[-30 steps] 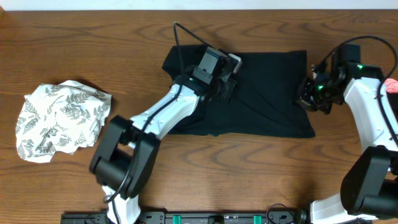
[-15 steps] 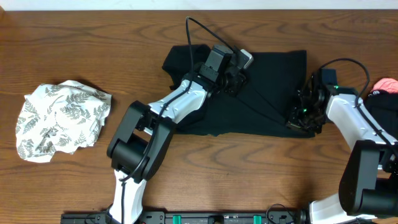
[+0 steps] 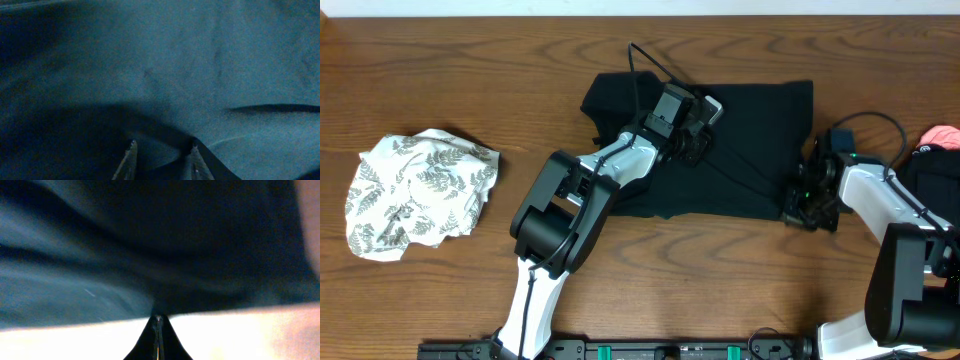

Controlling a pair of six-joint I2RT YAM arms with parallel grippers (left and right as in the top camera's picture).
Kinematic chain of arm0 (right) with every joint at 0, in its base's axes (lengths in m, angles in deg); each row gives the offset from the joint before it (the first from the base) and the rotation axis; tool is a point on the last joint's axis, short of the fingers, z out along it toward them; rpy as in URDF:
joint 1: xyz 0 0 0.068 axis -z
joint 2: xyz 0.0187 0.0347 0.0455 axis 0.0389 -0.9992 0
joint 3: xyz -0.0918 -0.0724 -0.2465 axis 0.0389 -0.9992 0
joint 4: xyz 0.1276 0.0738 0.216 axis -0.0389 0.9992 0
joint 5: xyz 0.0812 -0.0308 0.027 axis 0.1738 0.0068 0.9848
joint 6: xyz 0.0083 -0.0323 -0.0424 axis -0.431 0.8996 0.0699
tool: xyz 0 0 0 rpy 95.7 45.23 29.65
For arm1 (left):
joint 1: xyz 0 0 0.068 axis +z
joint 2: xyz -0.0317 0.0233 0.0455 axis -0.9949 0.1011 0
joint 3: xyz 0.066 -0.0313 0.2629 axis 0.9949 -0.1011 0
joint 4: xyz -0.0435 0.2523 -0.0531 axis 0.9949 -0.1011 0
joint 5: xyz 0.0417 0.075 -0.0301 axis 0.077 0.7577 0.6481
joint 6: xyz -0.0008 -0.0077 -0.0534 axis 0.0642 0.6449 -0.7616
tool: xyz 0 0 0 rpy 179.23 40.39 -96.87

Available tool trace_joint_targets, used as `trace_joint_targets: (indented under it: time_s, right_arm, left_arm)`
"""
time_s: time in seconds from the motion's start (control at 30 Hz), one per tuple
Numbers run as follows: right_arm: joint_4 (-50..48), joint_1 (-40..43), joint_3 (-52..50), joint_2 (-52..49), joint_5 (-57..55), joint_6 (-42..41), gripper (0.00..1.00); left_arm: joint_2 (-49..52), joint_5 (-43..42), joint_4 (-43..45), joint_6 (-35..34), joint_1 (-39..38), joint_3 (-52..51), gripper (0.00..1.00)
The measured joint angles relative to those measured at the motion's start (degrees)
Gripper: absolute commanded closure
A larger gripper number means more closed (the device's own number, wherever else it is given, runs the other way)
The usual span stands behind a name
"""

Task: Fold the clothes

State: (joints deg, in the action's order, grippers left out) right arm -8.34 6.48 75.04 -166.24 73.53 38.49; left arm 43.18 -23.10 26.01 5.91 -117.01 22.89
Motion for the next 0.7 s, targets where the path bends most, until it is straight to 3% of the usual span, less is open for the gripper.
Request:
trace_joint_targets:
  time_s: [0.37,0.7]
  right_arm:
    - [6.9,-1.2,-2.9,0.6,-1.2,0.7,0.99]
    - [-7.9,-2.2,-3.3,4.2,7.7,3.3,0.99]
  left_arm:
    - [-0.1,-0.2,-2.4,0.6,0.0,0.7,0.64]
    - [-5.5,-0.4,-10.9,0.5,0.0,0.9,0.63]
